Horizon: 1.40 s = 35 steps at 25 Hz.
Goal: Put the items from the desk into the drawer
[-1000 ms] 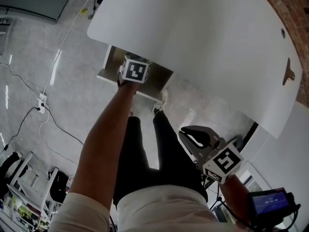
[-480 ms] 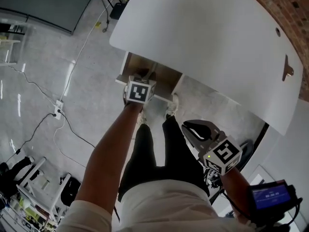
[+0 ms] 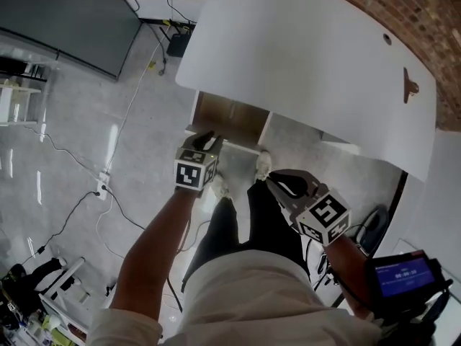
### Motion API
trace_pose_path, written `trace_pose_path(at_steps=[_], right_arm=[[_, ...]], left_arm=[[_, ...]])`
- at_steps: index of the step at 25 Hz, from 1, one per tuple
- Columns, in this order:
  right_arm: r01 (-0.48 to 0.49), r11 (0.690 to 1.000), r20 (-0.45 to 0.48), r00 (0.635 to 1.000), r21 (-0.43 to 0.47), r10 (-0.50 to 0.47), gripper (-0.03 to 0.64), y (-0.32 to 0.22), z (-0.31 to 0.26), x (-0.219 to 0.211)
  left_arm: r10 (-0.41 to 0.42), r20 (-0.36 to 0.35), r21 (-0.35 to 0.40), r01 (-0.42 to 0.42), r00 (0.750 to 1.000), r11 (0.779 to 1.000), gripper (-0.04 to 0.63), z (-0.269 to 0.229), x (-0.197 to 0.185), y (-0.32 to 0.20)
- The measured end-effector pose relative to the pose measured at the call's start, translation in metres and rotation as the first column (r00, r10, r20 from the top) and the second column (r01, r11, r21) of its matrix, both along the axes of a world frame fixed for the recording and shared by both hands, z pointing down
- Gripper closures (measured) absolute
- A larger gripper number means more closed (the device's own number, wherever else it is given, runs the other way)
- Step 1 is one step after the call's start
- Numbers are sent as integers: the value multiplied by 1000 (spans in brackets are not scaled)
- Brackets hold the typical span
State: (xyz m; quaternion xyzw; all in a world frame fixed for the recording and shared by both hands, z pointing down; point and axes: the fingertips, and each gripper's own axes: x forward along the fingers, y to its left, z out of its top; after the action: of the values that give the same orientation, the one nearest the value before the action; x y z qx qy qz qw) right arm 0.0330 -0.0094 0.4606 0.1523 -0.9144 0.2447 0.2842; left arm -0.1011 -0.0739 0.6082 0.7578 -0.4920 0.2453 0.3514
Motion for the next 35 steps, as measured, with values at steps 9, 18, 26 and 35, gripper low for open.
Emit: trace_pose_path(at_steps=[9,18,26,35], right_arm=[[-10,997,37,999,83,7,581,-27,1,-10],[-28,985,49,999,168,20,581,-3,-61,-25],[-20,979,70,998,203,6,581,11,-71,-31],[2,968,63,998,249,-18,581,46,-109,-40]], left_arm=[[62,-33,114,-58,997,992,522,-76,5,16],[157,-155,249,-115,975,962,588,-214,33,87],[300,-107,324,-252,948,912,589,-253,60,114],[367,-130,349,-304,921,886,589,-281,71,139]])
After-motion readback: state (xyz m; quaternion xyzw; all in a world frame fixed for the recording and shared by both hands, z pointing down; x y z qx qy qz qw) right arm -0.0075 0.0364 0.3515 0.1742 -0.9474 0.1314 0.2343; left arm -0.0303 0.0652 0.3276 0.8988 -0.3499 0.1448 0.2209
